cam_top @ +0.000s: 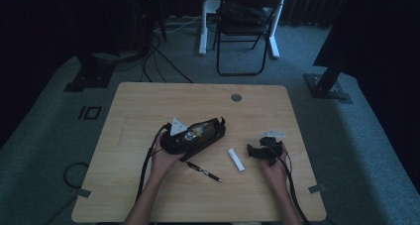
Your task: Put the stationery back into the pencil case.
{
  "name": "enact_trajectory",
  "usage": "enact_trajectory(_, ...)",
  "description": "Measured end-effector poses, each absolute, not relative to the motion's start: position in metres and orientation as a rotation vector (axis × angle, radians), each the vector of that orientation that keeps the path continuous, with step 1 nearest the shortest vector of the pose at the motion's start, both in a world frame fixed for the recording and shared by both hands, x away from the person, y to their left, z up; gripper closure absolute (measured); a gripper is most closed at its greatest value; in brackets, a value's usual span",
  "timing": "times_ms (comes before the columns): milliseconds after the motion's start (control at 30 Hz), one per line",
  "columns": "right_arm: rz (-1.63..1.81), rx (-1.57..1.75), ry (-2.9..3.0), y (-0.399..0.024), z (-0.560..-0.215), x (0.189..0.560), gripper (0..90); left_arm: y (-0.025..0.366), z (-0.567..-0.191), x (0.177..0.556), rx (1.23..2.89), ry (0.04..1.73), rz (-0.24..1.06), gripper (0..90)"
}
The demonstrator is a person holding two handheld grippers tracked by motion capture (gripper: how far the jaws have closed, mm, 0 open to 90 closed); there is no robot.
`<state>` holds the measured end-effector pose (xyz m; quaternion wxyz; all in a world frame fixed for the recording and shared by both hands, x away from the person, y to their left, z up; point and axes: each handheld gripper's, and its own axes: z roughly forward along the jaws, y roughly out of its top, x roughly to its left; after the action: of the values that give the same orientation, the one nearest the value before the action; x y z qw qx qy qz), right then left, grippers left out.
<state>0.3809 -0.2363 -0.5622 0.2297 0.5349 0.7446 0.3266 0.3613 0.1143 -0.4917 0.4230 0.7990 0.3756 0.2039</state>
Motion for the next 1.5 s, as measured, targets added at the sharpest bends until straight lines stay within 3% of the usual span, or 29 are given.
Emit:
enact_trajectory(867,0.899,1.472,2.049,-0.236,-0.562,0.381,11.4,0.108,-0.498,0.372,2.052,0.926,0.384,41.1)
enact_trajectory(1500,0.900,1.468,2.052,-0.236,-0.562,0.381,11.4,0.112,-0.491,0.367,2.023,0.892,0.388,36.4)
